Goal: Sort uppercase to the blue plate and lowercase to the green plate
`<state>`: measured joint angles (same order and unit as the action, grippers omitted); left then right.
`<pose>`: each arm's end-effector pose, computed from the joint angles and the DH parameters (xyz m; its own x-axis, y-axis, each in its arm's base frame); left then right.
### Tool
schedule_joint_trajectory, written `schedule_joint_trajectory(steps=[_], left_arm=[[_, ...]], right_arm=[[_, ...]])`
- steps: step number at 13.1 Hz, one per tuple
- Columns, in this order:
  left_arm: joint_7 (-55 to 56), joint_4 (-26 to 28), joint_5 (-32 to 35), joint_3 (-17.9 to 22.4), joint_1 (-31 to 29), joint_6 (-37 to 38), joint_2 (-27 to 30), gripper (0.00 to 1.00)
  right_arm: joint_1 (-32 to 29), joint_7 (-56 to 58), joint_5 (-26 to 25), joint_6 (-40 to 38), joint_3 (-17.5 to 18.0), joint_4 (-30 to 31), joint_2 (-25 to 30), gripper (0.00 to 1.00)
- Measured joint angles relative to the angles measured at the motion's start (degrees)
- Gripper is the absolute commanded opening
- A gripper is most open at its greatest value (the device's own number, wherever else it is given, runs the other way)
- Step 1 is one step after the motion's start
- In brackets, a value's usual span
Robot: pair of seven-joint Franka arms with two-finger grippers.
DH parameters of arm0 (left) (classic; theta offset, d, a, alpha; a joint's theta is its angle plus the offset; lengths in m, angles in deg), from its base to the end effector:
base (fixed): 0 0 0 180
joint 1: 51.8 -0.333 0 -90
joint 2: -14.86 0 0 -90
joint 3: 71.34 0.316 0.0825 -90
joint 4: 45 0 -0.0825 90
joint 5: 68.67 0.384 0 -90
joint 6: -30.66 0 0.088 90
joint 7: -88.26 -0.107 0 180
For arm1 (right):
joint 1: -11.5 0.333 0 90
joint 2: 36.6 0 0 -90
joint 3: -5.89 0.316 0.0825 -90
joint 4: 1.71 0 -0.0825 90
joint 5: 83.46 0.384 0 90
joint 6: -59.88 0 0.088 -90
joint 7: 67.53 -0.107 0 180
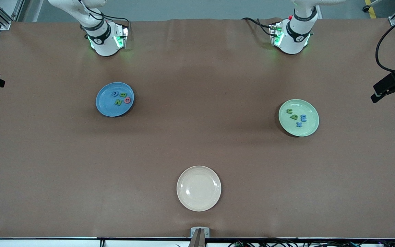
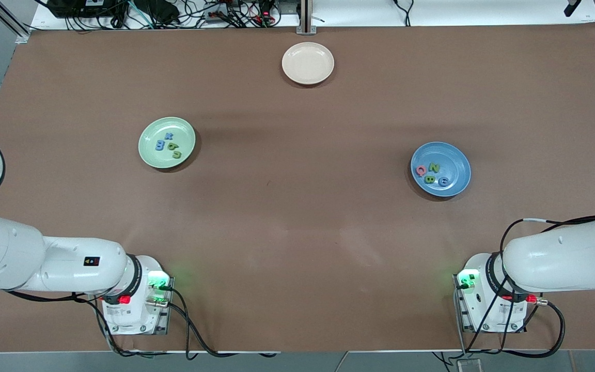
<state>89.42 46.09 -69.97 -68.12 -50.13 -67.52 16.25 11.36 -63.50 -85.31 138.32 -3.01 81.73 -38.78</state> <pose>0.5610 0.0135 0.6426 0.9879 0.0504 0.1469 0.0469 -0.9985 0.0270 0.5377 -0.0877 0.6404 0.9875 -0.0932 -0.1268 -0.0902 -0.9955 0.0292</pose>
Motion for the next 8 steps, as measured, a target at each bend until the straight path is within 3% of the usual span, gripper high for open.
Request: schedule_joint_trajectory(steps=[5,8], left_arm=[[0.0,0.0,0.0,0.0,0.0,0.0,0.0,1.0],[0.0,0.0,0.0,0.0,0.0,0.0,0.0,1.0]], right_arm=[[-0.7,0.0,2.3,-1.6,0.1,1.6,2.1,1.0],[-0.7,0.0,2.4,-1.7,1.8,3.9,5.3,1.0]])
